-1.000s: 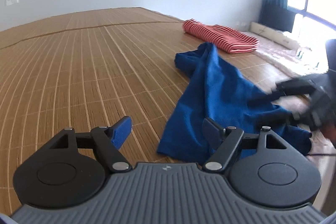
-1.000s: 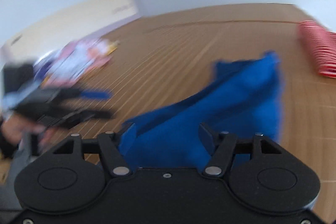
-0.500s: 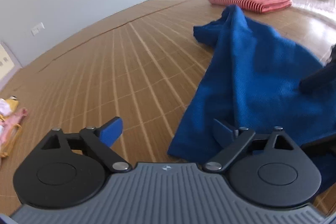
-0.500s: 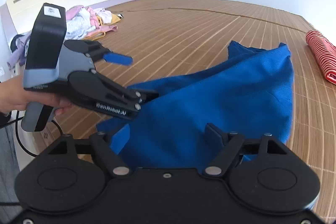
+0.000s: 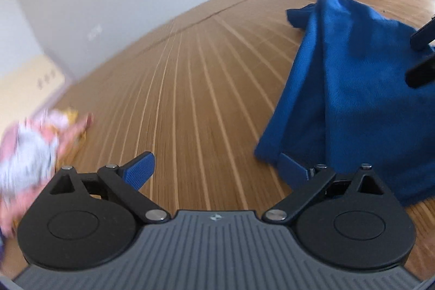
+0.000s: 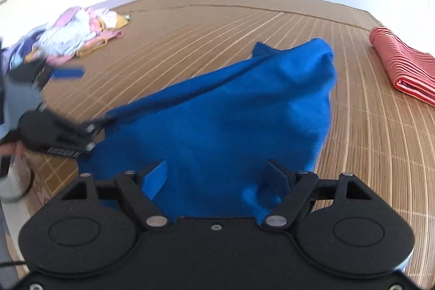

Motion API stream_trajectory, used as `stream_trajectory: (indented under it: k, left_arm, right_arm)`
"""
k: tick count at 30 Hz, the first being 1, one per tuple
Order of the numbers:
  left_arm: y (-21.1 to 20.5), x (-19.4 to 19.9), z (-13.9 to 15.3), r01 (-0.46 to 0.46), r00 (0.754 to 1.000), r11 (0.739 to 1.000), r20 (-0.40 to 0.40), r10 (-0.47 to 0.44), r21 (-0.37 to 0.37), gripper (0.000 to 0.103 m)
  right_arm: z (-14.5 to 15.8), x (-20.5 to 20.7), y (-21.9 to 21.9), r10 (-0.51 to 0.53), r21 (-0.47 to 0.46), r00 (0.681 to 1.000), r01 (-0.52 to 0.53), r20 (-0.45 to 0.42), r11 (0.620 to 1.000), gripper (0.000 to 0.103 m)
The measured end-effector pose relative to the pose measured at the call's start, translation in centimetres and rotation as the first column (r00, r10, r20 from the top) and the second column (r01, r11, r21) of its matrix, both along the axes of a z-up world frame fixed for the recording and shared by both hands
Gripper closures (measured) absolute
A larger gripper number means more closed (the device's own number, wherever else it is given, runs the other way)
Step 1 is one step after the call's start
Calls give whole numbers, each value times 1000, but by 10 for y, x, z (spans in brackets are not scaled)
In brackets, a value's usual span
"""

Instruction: Fold clothes

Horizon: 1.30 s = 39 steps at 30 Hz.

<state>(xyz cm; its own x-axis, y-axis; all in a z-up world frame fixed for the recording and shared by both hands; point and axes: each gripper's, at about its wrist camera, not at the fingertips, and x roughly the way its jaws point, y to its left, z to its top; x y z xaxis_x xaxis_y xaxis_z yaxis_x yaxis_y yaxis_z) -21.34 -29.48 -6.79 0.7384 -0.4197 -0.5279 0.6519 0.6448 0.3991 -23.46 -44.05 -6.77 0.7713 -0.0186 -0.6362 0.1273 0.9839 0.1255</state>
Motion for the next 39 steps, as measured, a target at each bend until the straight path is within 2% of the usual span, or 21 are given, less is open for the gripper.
stream_trajectory:
  k: [3, 6, 10, 11, 13, 15, 18, 19, 21, 22, 23, 26, 28, 32, 35, 39]
  left_arm:
    - [20, -10, 0, -43, 997, 997, -73, 38, -67, 4]
    - [27, -19, 3, -30, 998, 997, -54, 27, -69, 4]
    - [17, -27, 11, -39, 998, 999, 50, 41, -29, 4]
    - [15, -28, 12, -48, 996, 999, 73, 49, -20, 4]
    - [18, -26, 16, -49, 997, 998, 61, 51, -38, 4]
    - [21, -24, 20, -52, 997, 997, 50, 55, -55, 4]
    - [31, -19, 23, -72, 996, 995, 43, 75, -75, 4]
    - [32, -17, 23, -76, 996, 994, 39, 80, -81, 4]
    - [35, -17, 25, -78, 996, 992, 23, 81, -97, 4]
    - [37, -17, 26, -77, 997, 991, 13, 79, -108, 4]
    - [37, -17, 28, -76, 997, 990, 8, 77, -117, 4]
    - [32, -17, 30, -61, 998, 992, 18, 63, -113, 4]
    - [26, -17, 33, -39, 999, 993, 33, 43, -110, 4]
    - [4, -18, 42, 18, 999, 992, 50, -12, -125, 4]
    - [-22, -19, 46, 68, 997, 989, 47, -62, -130, 4]
    - [-61, -20, 42, 119, 993, 985, 38, -115, -123, 4]
  right_arm:
    - [10, -9, 9, 37, -11, 998, -36, 59, 999, 23]
    - [15, -6, 31, 147, 6, 980, -149, 133, 989, 22]
    - [4, 9, 66, 277, 15, 953, -281, 119, 960, 23]
    - [0, 11, 72, 288, 15, 950, -291, 118, 957, 27]
    - [-6, 15, 81, 297, -2, 947, -299, 121, 954, 27]
    - [-15, 24, 92, 319, -25, 944, -318, 89, 948, 32]
    - [-23, 28, 105, 323, -98, 943, -315, 81, 944, 35]
    - [-25, 30, 108, 319, -120, 945, -308, 79, 944, 39]
    - [-24, 33, 109, 303, -134, 949, -291, 82, 947, 62]
    - [-24, 35, 108, 296, -135, 952, -284, 82, 949, 86]
    - [-23, 35, 105, 289, -137, 954, -277, 76, 951, 98]
    - [-14, 30, 87, 229, -130, 966, -214, 119, 968, 98]
    - [6, 13, 65, 169, -133, 970, -147, 173, 980, 98]
    - [43, -22, 12, -38, -132, 960, 77, 278, 988, 98]
    - [47, -51, -23, -228, -174, 935, 281, 272, 944, 98]
    - [31, -67, -43, -406, -261, 898, 438, 169, 860, 98]
